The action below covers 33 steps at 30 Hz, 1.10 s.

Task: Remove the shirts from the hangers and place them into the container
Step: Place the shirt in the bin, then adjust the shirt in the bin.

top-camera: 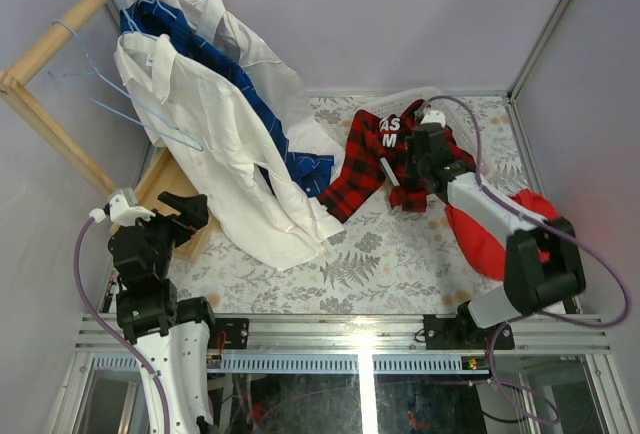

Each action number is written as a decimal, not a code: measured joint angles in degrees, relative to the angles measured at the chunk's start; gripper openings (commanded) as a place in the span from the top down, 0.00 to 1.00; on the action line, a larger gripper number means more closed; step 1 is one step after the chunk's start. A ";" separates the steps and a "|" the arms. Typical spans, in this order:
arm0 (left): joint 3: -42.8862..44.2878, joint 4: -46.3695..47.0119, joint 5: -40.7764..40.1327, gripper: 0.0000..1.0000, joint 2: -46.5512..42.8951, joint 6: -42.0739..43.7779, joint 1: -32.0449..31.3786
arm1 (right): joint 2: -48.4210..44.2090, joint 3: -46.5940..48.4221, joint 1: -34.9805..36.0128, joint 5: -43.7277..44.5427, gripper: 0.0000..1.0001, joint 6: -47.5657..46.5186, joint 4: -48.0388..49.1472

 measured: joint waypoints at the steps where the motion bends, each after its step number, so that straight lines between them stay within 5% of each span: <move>1: 0.00 0.00 0.00 0.00 0.00 0.00 0.00 | 3.13 -0.09 0.02 0.24 0.81 -0.26 -0.83; 4: -0.02 0.00 0.00 0.00 0.00 0.00 0.00 | 6.12 -3.69 0.00 -0.24 0.38 -0.33 -3.91; 7: -0.02 0.02 0.00 0.00 0.02 0.00 0.00 | -0.11 -6.08 -0.07 -1.01 0.19 -0.76 -7.06; 10: -0.02 0.04 0.09 0.00 0.11 0.00 0.00 | -10.95 -5.77 0.00 -1.75 0.12 -1.84 -8.22; 16: -0.02 0.07 0.33 0.00 0.24 0.00 0.00 | -24.26 -6.84 0.00 -3.10 0.10 -0.33 -11.67; 23: -0.02 0.09 0.37 0.00 0.33 0.00 0.02 | -35.21 -26.36 0.00 -9.16 0.05 8.33 -12.83; 33: -0.04 0.28 0.76 0.00 0.63 0.00 0.00 | -26.84 -34.60 0.00 -16.76 0.35 10.95 5.38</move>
